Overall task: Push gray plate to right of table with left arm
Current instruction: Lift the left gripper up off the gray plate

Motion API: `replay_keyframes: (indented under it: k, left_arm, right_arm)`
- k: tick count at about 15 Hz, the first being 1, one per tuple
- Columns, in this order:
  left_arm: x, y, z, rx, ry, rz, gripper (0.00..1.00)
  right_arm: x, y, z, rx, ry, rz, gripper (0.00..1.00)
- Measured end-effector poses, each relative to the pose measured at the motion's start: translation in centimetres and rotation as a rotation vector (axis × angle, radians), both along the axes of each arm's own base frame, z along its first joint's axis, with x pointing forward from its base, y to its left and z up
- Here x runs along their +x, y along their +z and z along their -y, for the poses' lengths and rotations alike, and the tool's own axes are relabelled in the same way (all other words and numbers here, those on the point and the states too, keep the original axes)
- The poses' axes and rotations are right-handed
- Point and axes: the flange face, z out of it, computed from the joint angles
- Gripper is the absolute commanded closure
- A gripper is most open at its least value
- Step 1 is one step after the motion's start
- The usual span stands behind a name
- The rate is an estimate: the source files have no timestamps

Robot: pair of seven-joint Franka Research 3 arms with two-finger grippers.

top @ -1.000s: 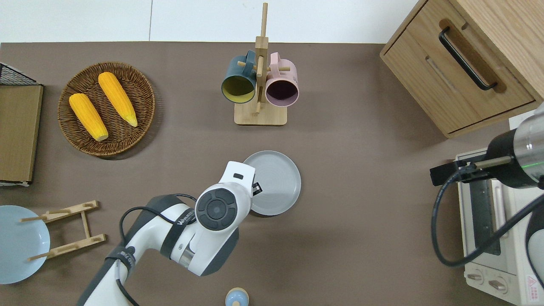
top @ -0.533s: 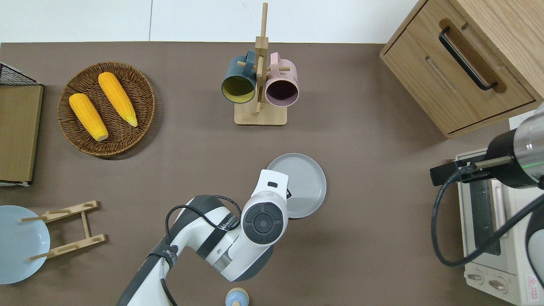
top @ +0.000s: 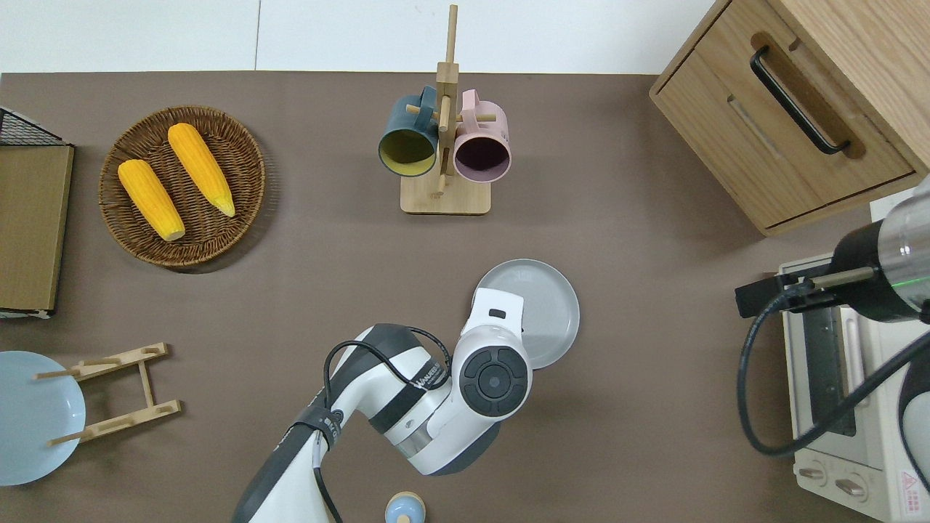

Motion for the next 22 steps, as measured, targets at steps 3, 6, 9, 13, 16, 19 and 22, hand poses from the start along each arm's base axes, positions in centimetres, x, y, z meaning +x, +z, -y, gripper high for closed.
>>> replay_keyframes:
  k: [3, 6, 9, 13, 16, 19, 22]
  left_arm:
    - [0.1, 0.0, 0.1, 0.01, -0.008, 0.003, 0.0]
    - [0.3, 0.3, 0.1, 0.04, -0.03, 0.014, 0.0]
    - [0.7, 1.2, 0.3, 0.053, -0.032, 0.013, 0.0]
    - [1.0, 1.6, 0.4, 0.065, -0.044, 0.01, 0.0]
    - [1.1, 2.0, -0.4, 0.128, -0.156, -0.028, 0.0]
    - [2.8, 4.8, -2.9, 0.156, -0.241, -0.064, 0.0]
    - [5.7, 10.0, -8.7, 0.124, -0.282, -0.097, 0.0]
  right_arm:
    - [0.0, 0.0, 0.0, 0.0, 0.0, 0.0, 0.017]
    - [0.0, 0.0, 0.0, 0.0, 0.0, 0.0, 0.017]
    - [0.0, 0.0, 0.0, 0.0, 0.0, 0.0, 0.017]
    - [0.0, 0.0, 0.0, 0.0, 0.0, 0.0, 0.017]
    - [0.0, 0.0, 0.0, 0.0, 0.0, 0.0, 0.017]
    - [0.0, 0.0, 0.0, 0.0, 0.0, 0.0, 0.017]
    - [0.0, 0.0, 0.0, 0.0, 0.0, 0.0, 0.017]
